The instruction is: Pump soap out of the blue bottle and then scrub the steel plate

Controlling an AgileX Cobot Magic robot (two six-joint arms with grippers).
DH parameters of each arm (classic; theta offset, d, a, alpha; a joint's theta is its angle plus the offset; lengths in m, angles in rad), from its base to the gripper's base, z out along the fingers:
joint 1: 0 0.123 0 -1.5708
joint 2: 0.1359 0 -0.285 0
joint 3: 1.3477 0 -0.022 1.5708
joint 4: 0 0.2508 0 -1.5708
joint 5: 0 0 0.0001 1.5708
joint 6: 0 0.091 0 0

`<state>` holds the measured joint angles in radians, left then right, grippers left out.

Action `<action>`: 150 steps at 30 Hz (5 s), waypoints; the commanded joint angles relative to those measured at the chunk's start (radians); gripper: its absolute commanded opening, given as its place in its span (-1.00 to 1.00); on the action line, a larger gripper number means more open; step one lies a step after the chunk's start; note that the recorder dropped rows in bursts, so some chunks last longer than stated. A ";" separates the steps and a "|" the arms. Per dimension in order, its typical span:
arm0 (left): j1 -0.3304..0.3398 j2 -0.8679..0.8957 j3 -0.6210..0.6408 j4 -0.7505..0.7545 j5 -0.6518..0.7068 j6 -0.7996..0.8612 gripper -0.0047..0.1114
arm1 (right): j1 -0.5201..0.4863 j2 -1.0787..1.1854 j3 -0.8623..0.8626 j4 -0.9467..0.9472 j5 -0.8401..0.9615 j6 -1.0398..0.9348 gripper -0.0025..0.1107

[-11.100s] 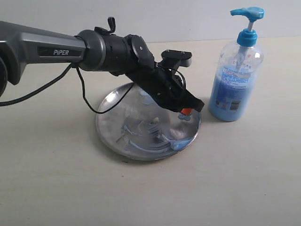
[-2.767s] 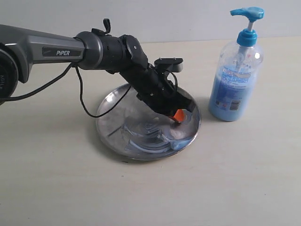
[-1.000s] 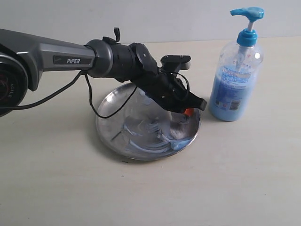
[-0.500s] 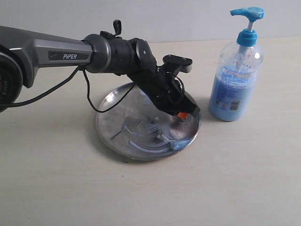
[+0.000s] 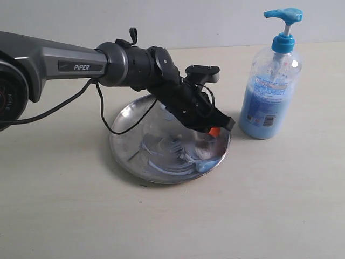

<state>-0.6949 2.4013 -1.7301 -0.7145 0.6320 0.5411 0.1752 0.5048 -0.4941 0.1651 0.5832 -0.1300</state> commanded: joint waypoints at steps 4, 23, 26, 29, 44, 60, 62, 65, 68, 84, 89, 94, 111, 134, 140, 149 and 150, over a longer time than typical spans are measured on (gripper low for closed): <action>-0.005 0.034 0.018 0.031 -0.089 0.008 -0.92 | 0.000 -0.004 0.004 0.003 -0.007 -0.008 -0.96; -0.003 0.034 0.018 0.165 0.125 -0.057 -0.92 | 0.000 -0.004 0.004 0.003 -0.005 -0.008 -0.96; -0.003 0.034 0.018 0.288 0.090 -0.151 -0.92 | 0.000 -0.004 0.004 0.003 -0.005 -0.008 -0.96; -0.003 0.025 0.018 0.335 0.049 -0.183 -0.92 | 0.000 -0.004 0.004 0.003 -0.005 -0.008 -0.96; -0.003 -0.219 0.018 0.311 -0.001 -0.183 -0.92 | 0.000 -0.004 0.004 0.007 -0.006 -0.045 -0.96; -0.003 -0.506 0.047 0.293 0.204 -0.271 -0.92 | 0.000 -0.007 0.035 -0.009 -0.022 -0.061 -0.96; -0.003 -0.547 0.077 0.293 0.214 -0.290 -0.92 | 0.000 -0.018 0.038 -0.009 -0.026 -0.070 -0.96; -0.003 -0.615 0.138 0.293 0.214 -0.308 -0.92 | 0.000 -0.047 0.041 -0.011 -0.026 -0.084 -0.96; -0.003 -0.682 0.205 0.293 0.214 -0.310 -0.92 | 0.000 -0.076 0.050 -0.011 -0.039 -0.086 -0.96; -0.003 -1.238 0.680 0.405 0.001 -0.359 -0.92 | 0.000 -0.248 0.050 -0.019 -0.053 -0.096 -0.96; -0.003 -1.408 0.803 0.405 -0.075 -0.365 -0.92 | 0.000 -0.262 0.050 -0.030 -0.059 -0.098 -0.96; -0.003 -1.539 0.875 0.405 -0.113 -0.388 -0.92 | 0.000 -0.262 0.050 -0.032 -0.061 -0.098 -0.96; -0.003 -1.938 1.080 0.429 -0.225 -0.388 -0.92 | 0.000 -0.262 0.050 -0.018 -0.107 -0.094 -0.96; -0.003 -1.970 1.080 0.432 -0.220 -0.388 -0.92 | 0.000 -0.262 0.050 -0.018 -0.107 -0.088 -0.96; -0.003 -1.970 1.088 0.475 -0.224 -0.390 -0.92 | 0.000 -0.262 0.050 -0.018 -0.107 -0.088 -0.96; 0.059 -1.996 1.156 0.583 -0.381 -0.469 -0.92 | 0.000 -0.262 0.050 -0.018 -0.107 -0.088 -0.96; 0.084 -2.001 1.168 0.588 -0.395 -0.478 -0.92 | 0.000 -0.262 0.050 -0.018 -0.107 -0.088 -0.96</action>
<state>-0.6563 0.4185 -0.5909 -0.1457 0.3007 0.0922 0.1752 0.2457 -0.4474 0.1439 0.4929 -0.2184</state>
